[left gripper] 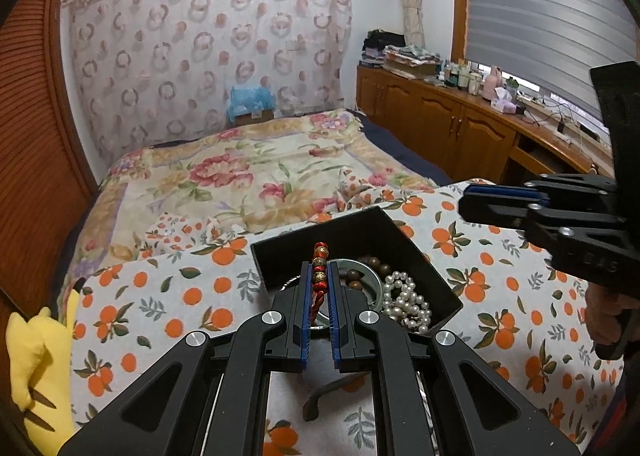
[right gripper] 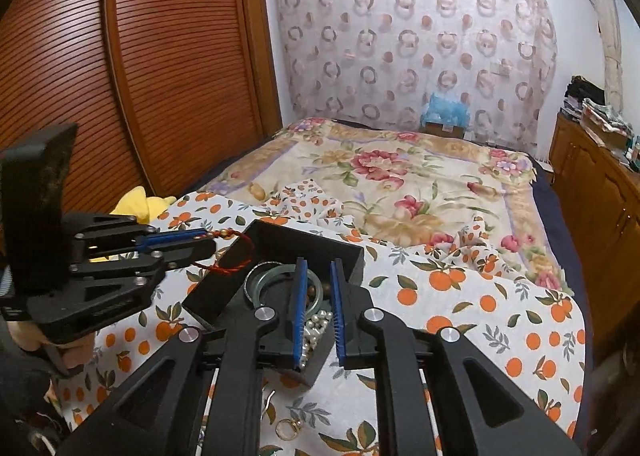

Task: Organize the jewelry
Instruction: 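Open both tools to drop the red bead string and pearl necklace into the box, then lower the left tool onto the second pearl necklace while the right tool approaches the silver hair combs, then grasp the pearl necklace with the left tool while the right tool grasps the silver hair combs, then carry the pearl necklace and silver hair combs over the black box with both tools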

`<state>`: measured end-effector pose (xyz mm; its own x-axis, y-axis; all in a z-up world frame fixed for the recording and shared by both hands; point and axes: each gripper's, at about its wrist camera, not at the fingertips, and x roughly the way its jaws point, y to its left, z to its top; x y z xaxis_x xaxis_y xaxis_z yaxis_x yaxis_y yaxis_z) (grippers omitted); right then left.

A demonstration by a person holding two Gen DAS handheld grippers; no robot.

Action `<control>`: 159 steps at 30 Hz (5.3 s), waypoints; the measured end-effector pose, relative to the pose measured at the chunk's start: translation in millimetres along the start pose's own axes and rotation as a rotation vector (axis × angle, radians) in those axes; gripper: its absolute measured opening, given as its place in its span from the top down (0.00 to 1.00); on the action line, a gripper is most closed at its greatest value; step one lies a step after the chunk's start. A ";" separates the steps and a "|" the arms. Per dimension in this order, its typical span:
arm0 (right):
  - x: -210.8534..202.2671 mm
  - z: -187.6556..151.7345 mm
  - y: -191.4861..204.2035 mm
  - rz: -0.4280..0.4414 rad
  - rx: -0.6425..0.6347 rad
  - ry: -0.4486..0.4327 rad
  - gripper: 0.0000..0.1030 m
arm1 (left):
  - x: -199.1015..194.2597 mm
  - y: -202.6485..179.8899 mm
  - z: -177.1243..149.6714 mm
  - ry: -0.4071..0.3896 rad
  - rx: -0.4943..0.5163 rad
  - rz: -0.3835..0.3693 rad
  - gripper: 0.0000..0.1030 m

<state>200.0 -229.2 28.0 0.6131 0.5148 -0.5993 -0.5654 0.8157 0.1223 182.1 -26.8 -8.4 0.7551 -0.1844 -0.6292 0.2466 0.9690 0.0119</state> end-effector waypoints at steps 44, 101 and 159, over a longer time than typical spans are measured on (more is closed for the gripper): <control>-44.0 -144.4 66.5 0.009 -0.024 0.063 0.65 | -45.9 -14.3 -146.6 0.182 -0.049 -0.119 0.81; 11.3 -120.1 79.7 0.044 -0.114 0.200 0.43 | -121.9 -3.1 -106.5 -0.054 -0.073 -0.057 0.96; -41.0 -60.3 77.2 -0.029 -0.210 0.021 0.89 | -146.1 -13.1 15.8 -0.257 0.036 -0.013 0.96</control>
<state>98.0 -203.3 14.3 0.6206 0.4843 -0.6168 -0.6515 0.7561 -0.0619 78.2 -15.1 95.7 0.8800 -0.2368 -0.4117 0.2752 0.9607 0.0357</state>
